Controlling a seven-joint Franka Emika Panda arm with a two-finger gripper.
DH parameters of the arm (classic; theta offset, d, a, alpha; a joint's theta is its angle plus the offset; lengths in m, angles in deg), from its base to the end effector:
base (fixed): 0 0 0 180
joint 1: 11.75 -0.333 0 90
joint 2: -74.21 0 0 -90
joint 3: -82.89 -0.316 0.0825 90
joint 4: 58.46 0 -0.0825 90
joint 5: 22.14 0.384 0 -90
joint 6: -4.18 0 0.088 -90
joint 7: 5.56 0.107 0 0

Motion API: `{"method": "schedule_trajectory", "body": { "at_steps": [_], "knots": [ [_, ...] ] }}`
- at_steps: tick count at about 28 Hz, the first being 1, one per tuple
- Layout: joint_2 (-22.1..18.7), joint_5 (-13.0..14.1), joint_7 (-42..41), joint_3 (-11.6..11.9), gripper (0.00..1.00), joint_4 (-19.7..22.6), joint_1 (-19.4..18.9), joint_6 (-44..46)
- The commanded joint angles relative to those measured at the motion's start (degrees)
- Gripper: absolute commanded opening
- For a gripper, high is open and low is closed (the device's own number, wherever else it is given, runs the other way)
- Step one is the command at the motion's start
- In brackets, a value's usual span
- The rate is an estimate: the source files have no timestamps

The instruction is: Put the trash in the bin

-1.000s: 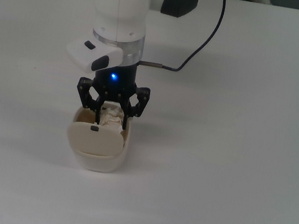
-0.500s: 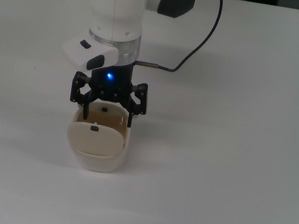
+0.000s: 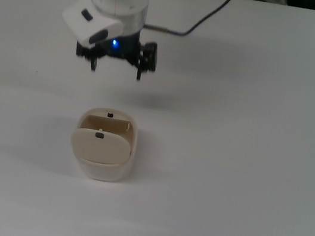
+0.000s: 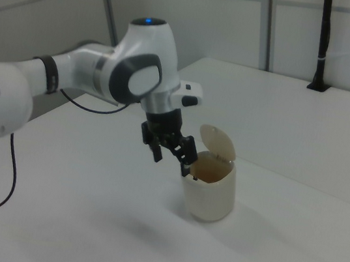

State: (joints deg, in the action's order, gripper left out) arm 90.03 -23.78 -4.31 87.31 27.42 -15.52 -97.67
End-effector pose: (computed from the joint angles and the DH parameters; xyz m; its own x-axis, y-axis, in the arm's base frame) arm 0.6464 -0.0042 0.5112 0.9997 -0.0243 0.0043 -0.0245 -0.9985 0.0489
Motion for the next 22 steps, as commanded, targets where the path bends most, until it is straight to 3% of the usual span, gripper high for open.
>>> {"method": "schedule_trajectory", "body": {
  "at_steps": [1,5,11,22],
  "knots": [
    [-0.5,-1.4,-2.9,0.1,1.0,-4.0,-0.1,12.4],
    [-3.1,-1.3,-3.6,-0.1,1.0,-3.8,-0.3,15.2],
    [-7.7,-0.5,2.8,-0.5,1.0,-3.0,-0.4,15.8],
    [-12.5,0.2,4.0,-0.6,1.0,-3.7,-0.4,21.8]
  ]
}}
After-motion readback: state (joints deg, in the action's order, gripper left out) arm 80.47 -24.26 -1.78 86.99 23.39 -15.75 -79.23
